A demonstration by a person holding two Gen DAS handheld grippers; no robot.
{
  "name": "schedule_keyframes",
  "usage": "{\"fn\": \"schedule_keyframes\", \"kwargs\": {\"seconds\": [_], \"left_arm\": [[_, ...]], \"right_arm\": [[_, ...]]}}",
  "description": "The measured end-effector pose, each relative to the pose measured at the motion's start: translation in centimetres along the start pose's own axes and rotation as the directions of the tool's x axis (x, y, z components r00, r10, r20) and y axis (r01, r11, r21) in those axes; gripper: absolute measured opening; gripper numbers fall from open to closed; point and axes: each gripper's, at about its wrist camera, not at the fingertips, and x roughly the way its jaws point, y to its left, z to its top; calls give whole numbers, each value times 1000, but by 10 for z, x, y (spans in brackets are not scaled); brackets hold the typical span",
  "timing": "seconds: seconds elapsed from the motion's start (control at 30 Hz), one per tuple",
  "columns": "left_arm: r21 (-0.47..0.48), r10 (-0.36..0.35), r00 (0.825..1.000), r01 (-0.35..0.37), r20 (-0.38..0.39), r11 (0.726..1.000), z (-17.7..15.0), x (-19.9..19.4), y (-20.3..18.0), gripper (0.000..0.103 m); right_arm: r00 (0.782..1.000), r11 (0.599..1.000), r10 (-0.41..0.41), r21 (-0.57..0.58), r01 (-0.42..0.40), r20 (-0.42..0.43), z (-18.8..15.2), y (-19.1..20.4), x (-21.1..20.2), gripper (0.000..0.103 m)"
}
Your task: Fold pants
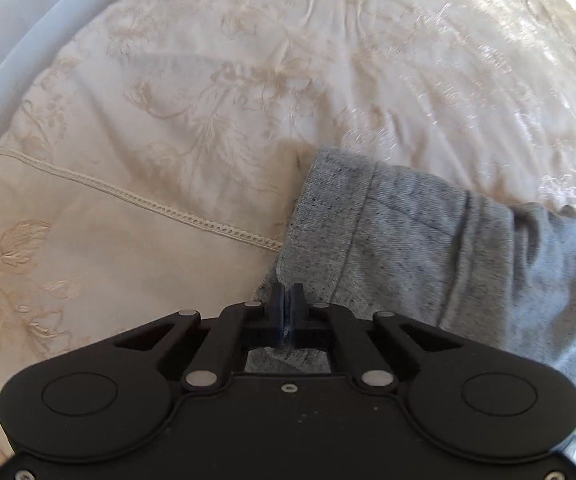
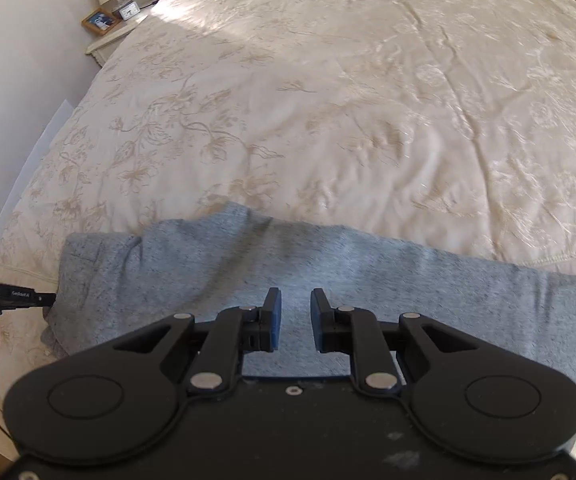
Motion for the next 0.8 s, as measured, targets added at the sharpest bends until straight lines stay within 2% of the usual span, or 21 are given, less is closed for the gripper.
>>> {"fn": "schedule_keyframes", "kwargs": {"seconds": [0.2,0.27,0.37,0.47,0.57,0.7,0.8], "left_arm": [[-77,-73,997,75,25,994,-17,-39,21,3],[-93,-75,997,78,32,993,-20,-42,25,3],[-105,-40,999,41,13,994,-19,-26,32,3],[-128,-10,999,4,-48,992,-16,8,36,4],[-89,29,996,-36,-79,995,-15,31,28,4],[4,93,994,-93,-63,996,-16,32,10,4],[-1,88,994,-89,-58,996,-19,31,10,4]], "right_arm": [[1000,999,30,-14,-30,-7,14,16,15,19],[999,999,33,-25,-33,-9,17,22,19,19],[998,999,52,-13,-52,-25,19,25,26,19],[997,998,61,4,-60,-46,22,25,34,19],[996,997,76,13,-75,-48,33,24,39,19],[994,995,101,5,-101,-45,63,24,56,22],[991,993,116,3,-116,-70,87,26,83,23]]}}
